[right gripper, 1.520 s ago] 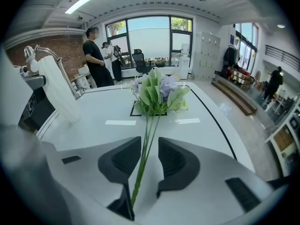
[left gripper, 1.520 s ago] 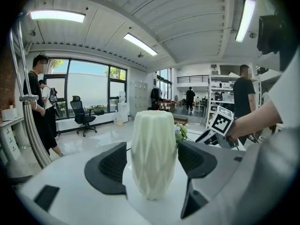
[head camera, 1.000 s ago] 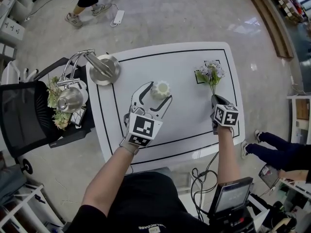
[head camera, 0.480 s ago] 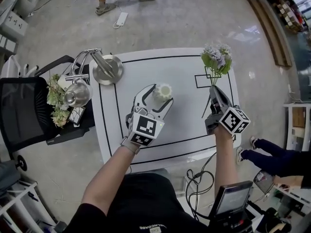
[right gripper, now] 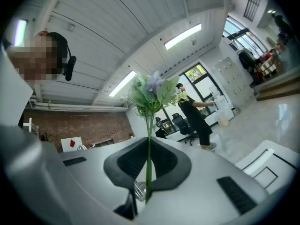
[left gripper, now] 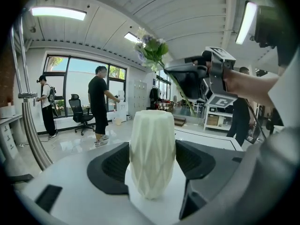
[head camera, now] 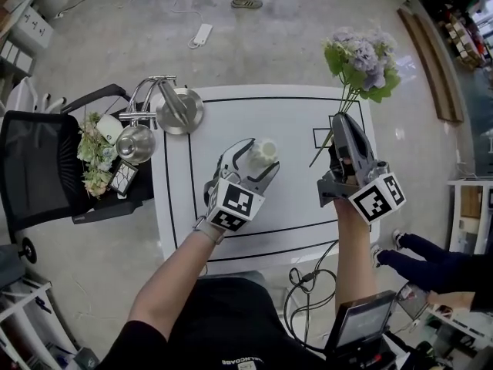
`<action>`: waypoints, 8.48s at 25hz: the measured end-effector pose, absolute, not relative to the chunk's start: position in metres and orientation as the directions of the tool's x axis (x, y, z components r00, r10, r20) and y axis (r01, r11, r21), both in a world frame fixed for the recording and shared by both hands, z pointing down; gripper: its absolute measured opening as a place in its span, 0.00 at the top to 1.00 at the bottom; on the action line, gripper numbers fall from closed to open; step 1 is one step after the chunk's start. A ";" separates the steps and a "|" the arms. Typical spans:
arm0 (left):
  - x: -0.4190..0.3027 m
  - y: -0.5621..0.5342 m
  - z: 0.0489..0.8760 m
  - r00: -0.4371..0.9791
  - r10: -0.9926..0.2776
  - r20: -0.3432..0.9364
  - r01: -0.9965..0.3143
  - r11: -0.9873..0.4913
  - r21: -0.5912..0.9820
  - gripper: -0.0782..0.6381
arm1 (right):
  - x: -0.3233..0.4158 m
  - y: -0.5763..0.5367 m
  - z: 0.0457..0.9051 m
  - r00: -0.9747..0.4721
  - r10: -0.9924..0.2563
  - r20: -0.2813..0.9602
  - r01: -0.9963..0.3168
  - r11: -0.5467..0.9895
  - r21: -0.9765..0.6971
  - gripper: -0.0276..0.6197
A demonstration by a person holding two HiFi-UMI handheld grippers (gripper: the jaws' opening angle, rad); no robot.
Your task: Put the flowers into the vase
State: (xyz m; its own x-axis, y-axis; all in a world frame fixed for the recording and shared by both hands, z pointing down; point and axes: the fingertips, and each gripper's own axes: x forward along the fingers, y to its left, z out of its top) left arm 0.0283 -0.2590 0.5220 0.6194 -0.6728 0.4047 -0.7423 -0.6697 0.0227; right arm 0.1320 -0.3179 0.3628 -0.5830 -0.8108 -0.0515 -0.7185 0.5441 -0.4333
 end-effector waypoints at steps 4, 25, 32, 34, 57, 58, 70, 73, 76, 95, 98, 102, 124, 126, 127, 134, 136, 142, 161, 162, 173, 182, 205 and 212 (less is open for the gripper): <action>0.030 -0.257 0.522 0.620 -0.668 0.411 -0.740 -0.672 0.023 0.45 | 0.108 -0.317 0.334 -0.631 -0.766 -0.127 -0.674 0.622 -0.398 0.92; 0.026 -0.249 0.521 0.652 -0.642 0.403 -0.715 -0.697 0.047 0.45 | 0.013 -0.298 0.321 -0.798 -0.552 -0.242 -0.497 0.830 -0.253 0.92; 0.027 -0.249 0.519 0.656 -0.642 0.397 -0.714 -0.698 0.051 0.45 | 0.009 -0.287 0.344 -0.829 -0.525 -0.194 -0.490 0.848 -0.201 0.92; 0.026 -0.249 0.520 0.656 -0.642 0.397 -0.715 -0.697 0.052 0.45 | 0.010 -0.284 0.352 -0.830 -0.528 -0.180 -0.494 0.845 -0.203 0.92; 0.032 -0.245 0.523 0.647 -0.653 0.394 -0.724 -0.689 0.046 0.45 | 0.029 -0.248 0.413 -0.807 -0.590 -0.020 -0.583 0.801 -0.135 0.92; 0.032 -0.245 0.522 0.645 -0.654 0.395 -0.724 -0.688 0.042 0.45 | 0.029 -0.247 0.415 -0.807 -0.591 -0.008 -0.585 0.800 -0.130 0.92; 0.032 -0.242 0.528 0.635 -0.661 0.400 -0.728 -0.685 0.024 0.45 | 0.023 -0.231 0.436 -0.783 -0.603 0.155 -0.614 0.789 -0.035 0.92; 0.030 -0.244 0.529 0.626 -0.670 0.399 -0.738 -0.675 0.025 0.45 | 0.023 -0.227 0.441 -0.780 -0.597 0.186 -0.611 0.792 -0.018 0.92; 0.027 -0.243 0.530 0.626 -0.670 0.399 -0.737 -0.675 0.023 0.45 | 0.021 -0.223 0.446 -0.774 -0.597 0.210 -0.612 0.791 -0.005 0.92; 0.022 -0.237 0.538 0.631 -0.649 0.425 -0.727 -0.686 0.032 0.45 | 0.035 -0.209 0.459 -0.706 -0.660 0.256 -0.695 0.715 -0.075 0.92; 0.022 -0.233 0.542 0.633 -0.642 0.433 -0.721 -0.692 0.029 0.45 | 0.038 -0.207 0.464 -0.699 -0.666 0.262 -0.704 0.705 -0.087 0.92; 0.021 -0.229 0.543 0.633 -0.641 0.434 -0.720 -0.693 0.026 0.45 | 0.043 -0.207 0.468 -0.695 -0.673 0.252 -0.710 0.698 -0.095 0.92; 0.013 -0.187 0.540 0.631 -0.639 0.439 -0.717 -0.697 0.015 0.45 | 0.055 -0.177 0.468 -0.663 -0.704 0.255 -0.738 0.671 -0.071 0.92; 0.014 -0.181 0.532 0.642 -0.639 0.423 -0.709 -0.705 0.012 0.45 | 0.056 -0.175 0.461 -0.652 -0.716 0.248 -0.750 0.656 -0.079 0.92; 0.016 -0.178 0.526 0.649 -0.639 0.413 -0.705 -0.709 0.011 0.45 | 0.059 -0.173 0.457 -0.649 -0.720 0.245 -0.753 0.654 -0.075 0.92; 0.036 -0.153 0.486 0.702 -0.626 0.339 -0.666 -0.746 0.000 0.45 | 0.089 -0.154 0.420 -0.589 -0.785 0.190 -0.804 0.593 -0.040 0.92; 0.047 -0.145 0.475 0.726 -0.614 0.311 -0.647 -0.763 0.003 0.45 | 0.100 -0.145 0.410 -0.568 -0.803 0.179 -0.819 0.574 -0.026 0.92; 0.078 -0.121 0.460 0.771 -0.568 0.287 -0.592 -0.806 -0.005 0.45 | 0.140 -0.117 0.383 -0.491 -0.858 0.151 -0.868 0.496 -0.007 0.92; 0.226 -0.007 0.356 0.966 -0.227 0.123 -0.224 -0.974 -0.031 0.51 | 0.290 0.026 0.310 -0.149 -0.989 0.005 -0.989 0.149 -0.007 0.92; 0.233 0.001 0.350 0.974 -0.197 0.112 -0.195 -0.980 -0.030 0.52 | 0.297 0.035 0.307 -0.128 -0.992 -0.004 -0.992 0.128 -0.014 0.92; 0.262 0.054 0.323 0.999 -0.039 0.022 -0.039 -0.999 -0.016 0.69 | 0.329 0.126 0.300 0.045 -0.998 -0.034 -0.997 -0.043 -0.057 0.92; 0.255 0.065 0.315 1.000 -0.011 -0.002 -0.010 -1.000 0.018 0.88 | 0.331 0.154 0.313 0.110 -0.994 -0.022 -0.990 -0.107 -0.087 0.92; 0.240 0.051 0.328 0.998 -0.047 0.029 -0.048 -0.997 0.055 0.88 | 0.325 0.143 0.315 0.112 -0.994 -0.007 -0.987 -0.111 -0.116 0.93; 0.237 0.046 0.335 0.997 -0.061 0.051 -0.064 -0.996 0.055 0.88 | 0.322 0.137 0.317 0.103 -0.995 -0.001 -0.987 -0.102 -0.126 0.93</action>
